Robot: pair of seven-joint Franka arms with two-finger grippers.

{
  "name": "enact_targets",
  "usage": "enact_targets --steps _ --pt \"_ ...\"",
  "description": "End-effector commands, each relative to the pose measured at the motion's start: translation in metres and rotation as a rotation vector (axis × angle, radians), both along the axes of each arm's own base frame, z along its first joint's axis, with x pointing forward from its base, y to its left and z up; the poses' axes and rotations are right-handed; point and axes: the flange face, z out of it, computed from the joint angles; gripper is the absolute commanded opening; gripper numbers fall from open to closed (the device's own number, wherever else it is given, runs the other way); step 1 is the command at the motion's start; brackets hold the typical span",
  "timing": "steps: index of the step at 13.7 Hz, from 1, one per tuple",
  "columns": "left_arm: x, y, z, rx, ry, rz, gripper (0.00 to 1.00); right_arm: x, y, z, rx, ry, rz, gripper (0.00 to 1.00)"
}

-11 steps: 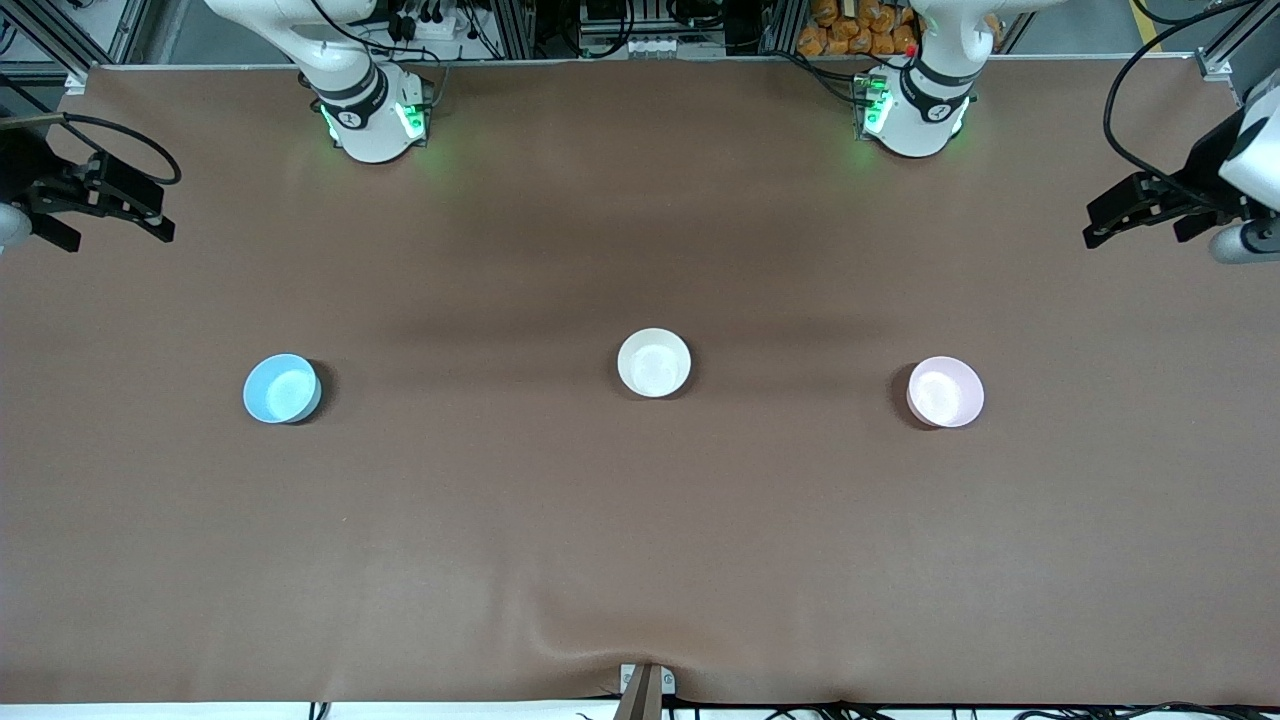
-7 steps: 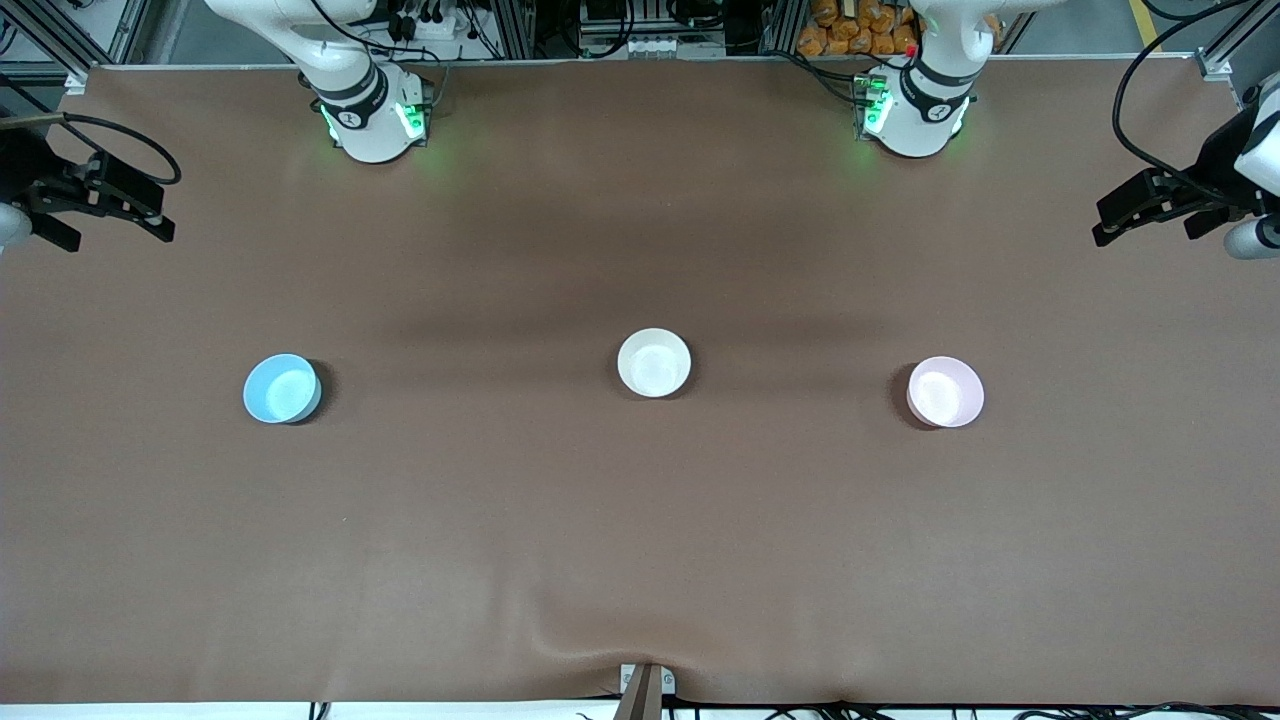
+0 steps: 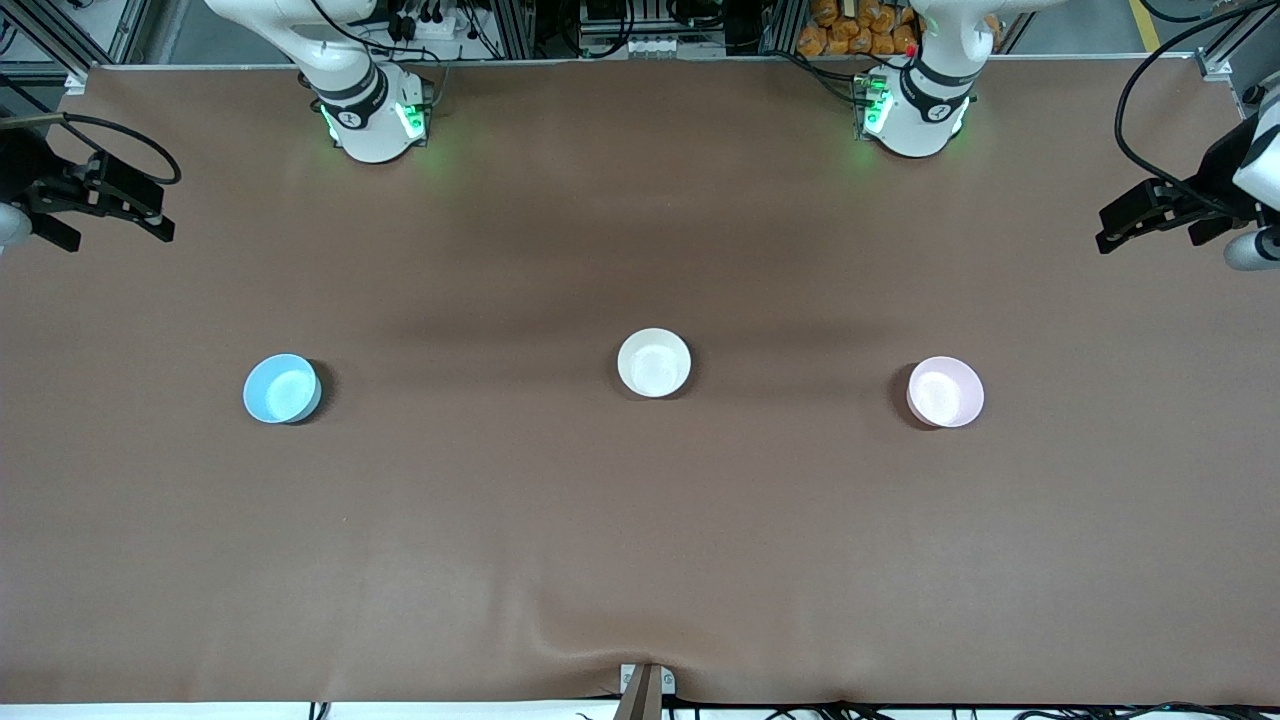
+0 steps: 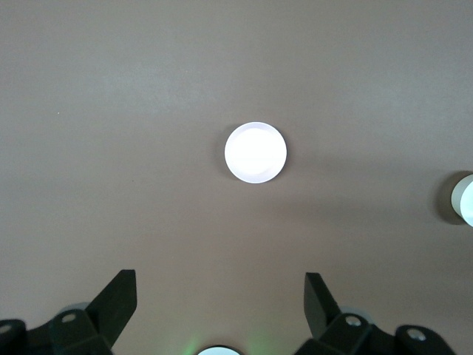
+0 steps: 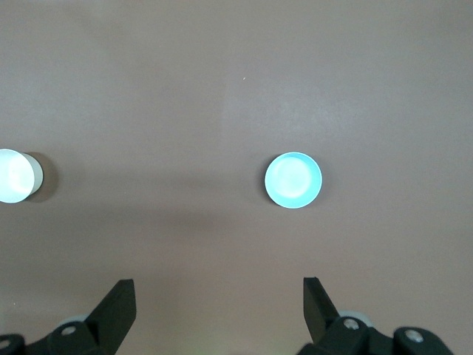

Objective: Stack pink and blue bowls on white bowl

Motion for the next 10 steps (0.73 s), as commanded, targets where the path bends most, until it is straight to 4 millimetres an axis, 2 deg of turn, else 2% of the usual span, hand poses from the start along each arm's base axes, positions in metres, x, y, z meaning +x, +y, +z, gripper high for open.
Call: enact_targets --steps 1,10 --pt "-0.001 0.011 -0.005 0.005 0.028 0.01 1.0 0.0 -0.001 0.003 0.011 0.004 -0.015 1.0" --pt "0.001 0.008 -0.018 0.005 0.017 0.004 1.0 0.0 -0.001 0.003 0.013 0.002 -0.017 1.0"
